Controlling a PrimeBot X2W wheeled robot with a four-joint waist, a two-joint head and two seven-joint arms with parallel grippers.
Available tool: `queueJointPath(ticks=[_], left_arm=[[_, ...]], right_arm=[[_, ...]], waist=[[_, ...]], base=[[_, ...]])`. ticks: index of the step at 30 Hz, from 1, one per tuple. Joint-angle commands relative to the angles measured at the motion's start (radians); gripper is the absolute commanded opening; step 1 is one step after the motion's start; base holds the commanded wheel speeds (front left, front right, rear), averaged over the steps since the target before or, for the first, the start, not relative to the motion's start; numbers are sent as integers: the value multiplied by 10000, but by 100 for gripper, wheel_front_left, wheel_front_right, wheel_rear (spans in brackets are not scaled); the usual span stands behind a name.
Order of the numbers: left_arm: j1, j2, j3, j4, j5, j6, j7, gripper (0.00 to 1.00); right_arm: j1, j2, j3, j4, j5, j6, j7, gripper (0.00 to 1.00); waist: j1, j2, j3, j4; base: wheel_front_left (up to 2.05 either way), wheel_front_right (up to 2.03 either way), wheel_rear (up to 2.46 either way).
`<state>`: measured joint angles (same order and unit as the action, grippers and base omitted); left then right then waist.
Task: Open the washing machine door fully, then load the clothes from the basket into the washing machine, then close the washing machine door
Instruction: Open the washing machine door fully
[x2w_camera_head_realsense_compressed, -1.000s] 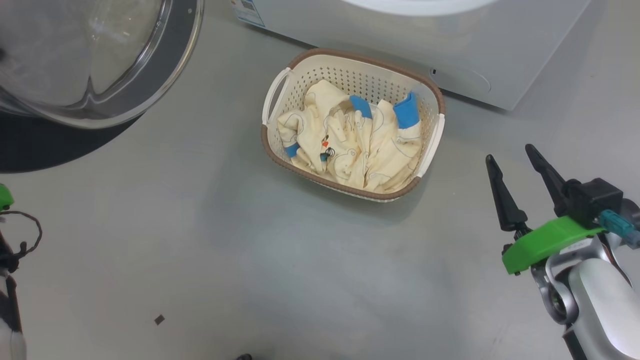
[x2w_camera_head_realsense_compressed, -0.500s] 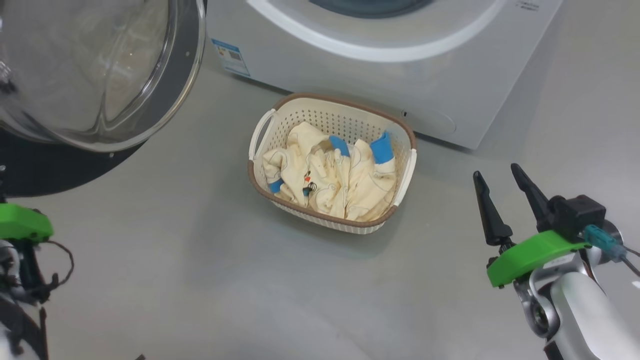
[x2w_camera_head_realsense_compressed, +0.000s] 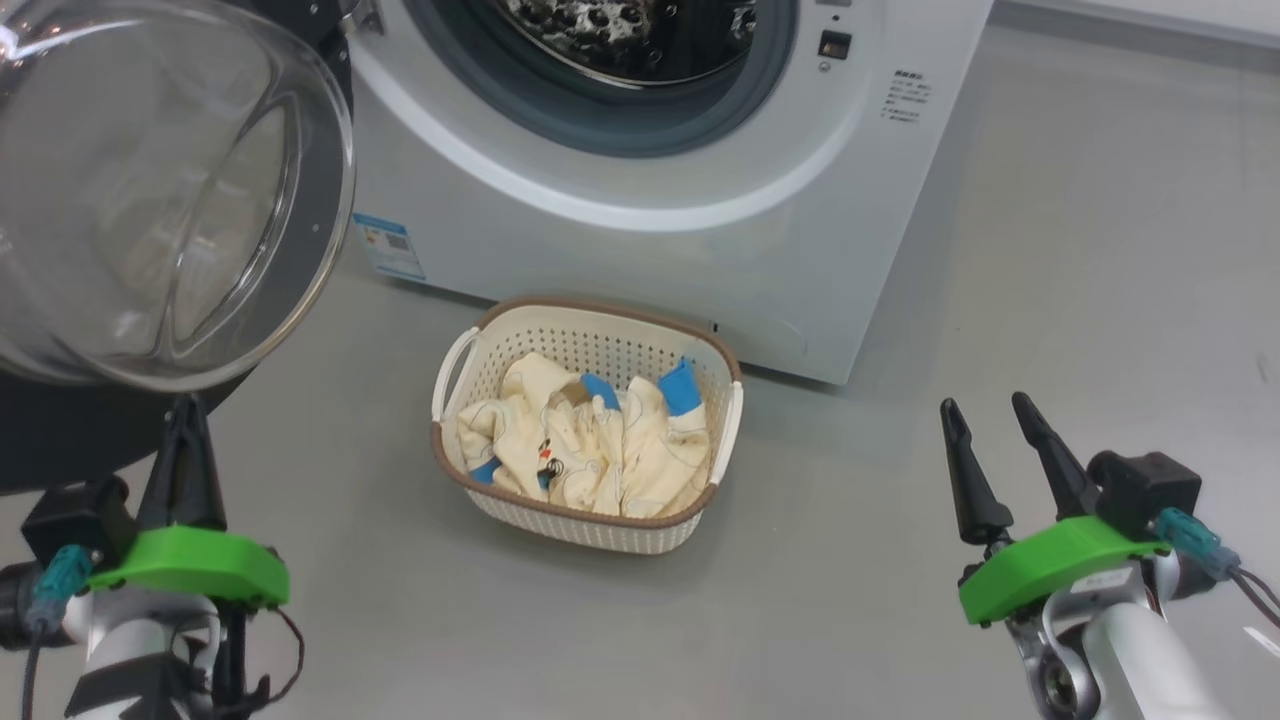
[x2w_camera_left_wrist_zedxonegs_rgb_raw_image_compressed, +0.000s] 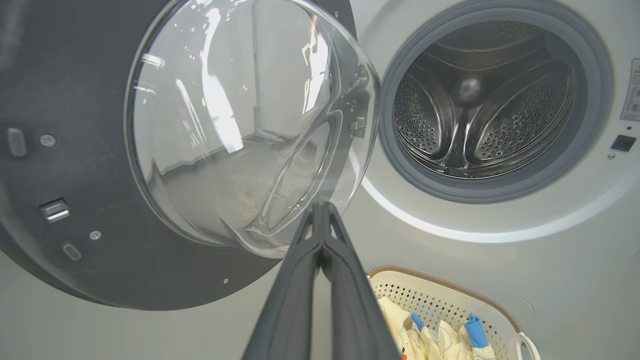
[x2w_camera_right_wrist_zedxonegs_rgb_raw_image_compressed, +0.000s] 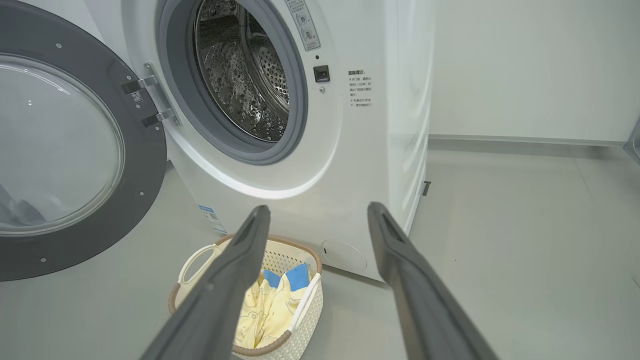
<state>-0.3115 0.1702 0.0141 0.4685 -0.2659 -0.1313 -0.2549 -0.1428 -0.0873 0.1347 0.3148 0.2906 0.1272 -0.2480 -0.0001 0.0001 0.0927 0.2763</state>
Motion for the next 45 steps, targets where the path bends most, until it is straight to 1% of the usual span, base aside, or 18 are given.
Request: queueJointPath(ticks=[1,9,17,21,28,29,30,31,45], left_arm=[[-195,333,304,-389,-46,8,-40,0],[798,192,-24,-983,-138,70,40,0],[1638,-211,24,-1730,-336,339,-7,0],[1939,-391,-24,-2044,-268,459,-38,0],[2218,-661,-119,-2319,-451,328,-63,0],[2240,-684,-107,-2366,-477,305,-64,24],[2257,-704,-80,-2414,-485,291,-64,55],[2270,-731,-55,-2461,-503,274,-65,100],[2305,-906,74,-2457,-456,100,-67,100]], right_arm=[[-126,16,149,-326,16,35,-135,100],[246,219,-90,-517,-11,35,-136,100],[362,284,-271,-744,-81,35,-137,100],[409,309,-352,-838,-63,35,-137,100],[409,340,-397,-940,-67,35,-137,100],[402,343,-401,-952,-65,35,-137,100],[398,346,-407,-963,-63,35,-137,100],[396,348,-411,-971,-61,35,-137,100],[424,366,-421,-958,-83,35,-137,100]], waist=[[1,-1,-347,-341],[1,-1,-1008,-1229],[1,-1,-1079,-2017],[1,-1,-1022,-2274],[1,-1,-947,-2537],[1,-1,-940,-2561],[1,-1,-934,-2582],[1,-1,-930,-2603],[1,-1,-948,-2623]], base=[[0,0,0],[0,0,0],[0,0,0],[0,0,0],[0,0,0],[0,0,0],[0,0,0],[0,0,0],[0,0,0]])
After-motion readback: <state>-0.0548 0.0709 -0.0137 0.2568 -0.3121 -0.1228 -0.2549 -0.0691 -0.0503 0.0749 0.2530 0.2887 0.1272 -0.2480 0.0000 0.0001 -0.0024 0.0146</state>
